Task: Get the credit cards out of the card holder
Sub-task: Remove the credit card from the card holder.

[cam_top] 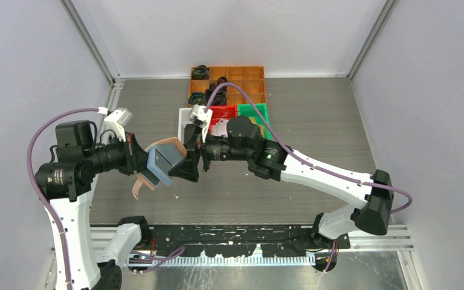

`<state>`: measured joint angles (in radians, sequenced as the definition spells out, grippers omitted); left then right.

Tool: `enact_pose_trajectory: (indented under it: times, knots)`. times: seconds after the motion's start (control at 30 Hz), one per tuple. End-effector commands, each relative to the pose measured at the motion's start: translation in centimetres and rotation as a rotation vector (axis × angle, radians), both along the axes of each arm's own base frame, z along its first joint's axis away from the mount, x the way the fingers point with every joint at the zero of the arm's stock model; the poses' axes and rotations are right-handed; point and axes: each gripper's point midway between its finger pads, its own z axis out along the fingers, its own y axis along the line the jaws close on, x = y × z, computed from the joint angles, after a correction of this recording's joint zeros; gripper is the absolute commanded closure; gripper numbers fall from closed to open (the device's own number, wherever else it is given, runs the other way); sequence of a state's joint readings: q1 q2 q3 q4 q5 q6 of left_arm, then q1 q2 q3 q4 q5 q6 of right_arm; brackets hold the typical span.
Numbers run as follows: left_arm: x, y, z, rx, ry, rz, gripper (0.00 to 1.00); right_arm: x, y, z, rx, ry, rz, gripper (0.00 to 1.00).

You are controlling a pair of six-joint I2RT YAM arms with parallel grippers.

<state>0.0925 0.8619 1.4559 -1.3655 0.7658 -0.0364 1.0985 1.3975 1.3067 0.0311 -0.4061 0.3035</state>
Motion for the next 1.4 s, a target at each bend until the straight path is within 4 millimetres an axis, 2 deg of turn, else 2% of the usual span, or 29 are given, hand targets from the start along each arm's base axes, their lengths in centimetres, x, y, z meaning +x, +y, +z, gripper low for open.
enact_pose_trajectory:
  times: [0.0,0.13,0.33,0.43,0.53,0.7,0.83,0.9,1.03,1.2,1.3,1.37]
  knots:
    - [-0.5,1.1,1.3,0.092,-0.051,0.010,1.00,-0.2,1.6,2.3,0.129,-0.002,0.041,0.12]
    - [0.6,2.5,1.3,0.157,-0.018,0.076,1.00,0.3,2.7,2.2,0.167,-0.006,0.014,0.10]
    - [2.1,6.9,-0.8,0.411,0.114,0.125,1.00,1.5,4.4,1.7,0.287,-0.023,-0.057,0.10]
    - [2.1,7.9,-1.3,0.479,0.176,0.089,1.00,1.6,5.3,1.1,0.336,-0.003,-0.038,0.10]
    - [1.9,7.1,-0.5,0.453,0.156,0.044,1.00,1.3,6.2,0.8,0.339,0.017,-0.006,0.12]
    - [1.5,5.7,0.7,0.388,0.114,0.008,1.00,1.2,6.4,1.0,0.348,0.032,0.005,0.17]
    - [0.1,4.0,1.2,0.315,0.099,-0.081,1.00,2.2,6.5,1.0,0.329,0.034,-0.045,0.30]
    - [-0.5,3.3,1.5,0.285,0.083,-0.112,1.00,2.5,6.6,1.1,0.319,0.026,-0.061,0.33]
    - [-1.6,2.5,1.7,0.267,0.037,-0.163,1.00,2.7,6.0,1.8,0.325,0.003,-0.084,0.38]
    - [-2.3,1.9,1.4,0.249,0.037,-0.205,1.00,3.2,4.2,3.3,0.312,-0.066,-0.139,0.54]
    - [-2.7,1.4,1.0,0.238,0.046,-0.238,1.00,2.5,3.5,4.2,0.303,-0.104,-0.105,0.54]
    - [-2.7,1.3,1.0,0.239,0.046,-0.245,1.00,1.8,3.2,4.4,0.280,-0.127,-0.071,0.49]
